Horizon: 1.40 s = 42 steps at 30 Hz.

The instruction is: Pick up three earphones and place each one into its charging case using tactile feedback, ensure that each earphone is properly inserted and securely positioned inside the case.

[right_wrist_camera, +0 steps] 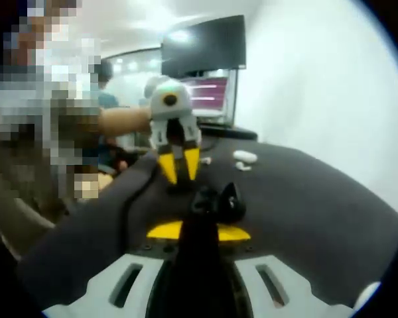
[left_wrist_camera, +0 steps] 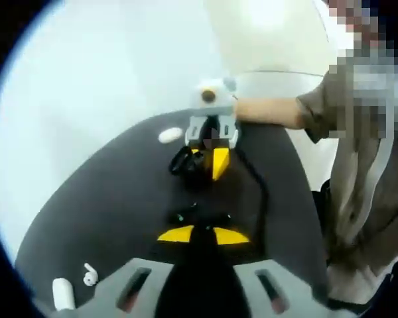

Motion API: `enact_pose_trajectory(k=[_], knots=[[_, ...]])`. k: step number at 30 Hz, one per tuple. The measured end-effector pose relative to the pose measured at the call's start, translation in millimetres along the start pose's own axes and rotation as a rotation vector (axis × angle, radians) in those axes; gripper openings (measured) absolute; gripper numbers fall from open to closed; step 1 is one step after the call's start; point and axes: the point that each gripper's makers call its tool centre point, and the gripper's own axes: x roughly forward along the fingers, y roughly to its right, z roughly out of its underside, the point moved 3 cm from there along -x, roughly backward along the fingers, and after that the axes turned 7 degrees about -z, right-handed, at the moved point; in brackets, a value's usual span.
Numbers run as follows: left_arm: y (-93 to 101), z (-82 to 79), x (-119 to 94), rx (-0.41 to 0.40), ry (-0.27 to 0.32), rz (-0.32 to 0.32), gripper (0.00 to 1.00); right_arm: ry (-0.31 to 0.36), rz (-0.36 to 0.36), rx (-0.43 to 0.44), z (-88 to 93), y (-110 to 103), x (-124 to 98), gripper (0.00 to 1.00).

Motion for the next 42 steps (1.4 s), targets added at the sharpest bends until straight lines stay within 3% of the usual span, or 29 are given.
enact_pose_trajectory(k=[2,16,19,21,23,24,27,29,31,32,42], knots=[[1.7,-1.1,-0.4,-0.005,0.008,0.009,0.19,-0.001,-0.001,0.000,-0.1,-0.2,0.2,0.19],[3.4,-6.6,9.2,-0.033,0.045,0.007,0.09,0.000,0.001,-0.002,-0.3,-0.9,0.2,0.19],[-3.1,-16.9,4.2,-0.025,0.053,-0.074,0.09,0.000,0.001,-0.002,-0.2,-0.5,0.0,0.19],[-11.5,-32.0,-2.3,-0.013,0.061,-0.165,0.09,0.000,0.001,-0.001,-0.3,-0.6,0.0,0.19],[-17.4,-45.4,-8.5,0.019,0.047,-0.247,0.09,0.000,0.001,-0.001,-0.3,-0.5,0.0,0.19],[-20.8,-52.0,-10.5,0.086,0.029,-0.296,0.09,-0.001,0.001,-0.001,-0.3,-0.5,0.0,0.19],[-20.9,-71.7,-9.6,0.239,-0.011,-0.384,0.09,-0.001,0.001,-0.002,-0.2,-0.2,-0.1,0.19],[-18.9,-82.9,-4.1,0.295,-0.018,-0.419,0.09,-0.001,0.001,-0.002,-0.1,0.2,-0.3,0.19],[-19.1,-86.8,4.1,0.398,-0.072,-0.465,0.09,-0.001,0.003,-0.003,0.0,0.5,-0.6,0.19],[-18.7,-86.6,7.9,0.445,-0.099,-0.479,0.09,-0.001,0.003,-0.004,0.0,0.3,-0.5,0.19],[-4.9,-88.5,30.0,0.649,-0.166,-0.506,0.09,-0.003,0.003,-0.007,-0.3,-0.2,0.0,0.19]])
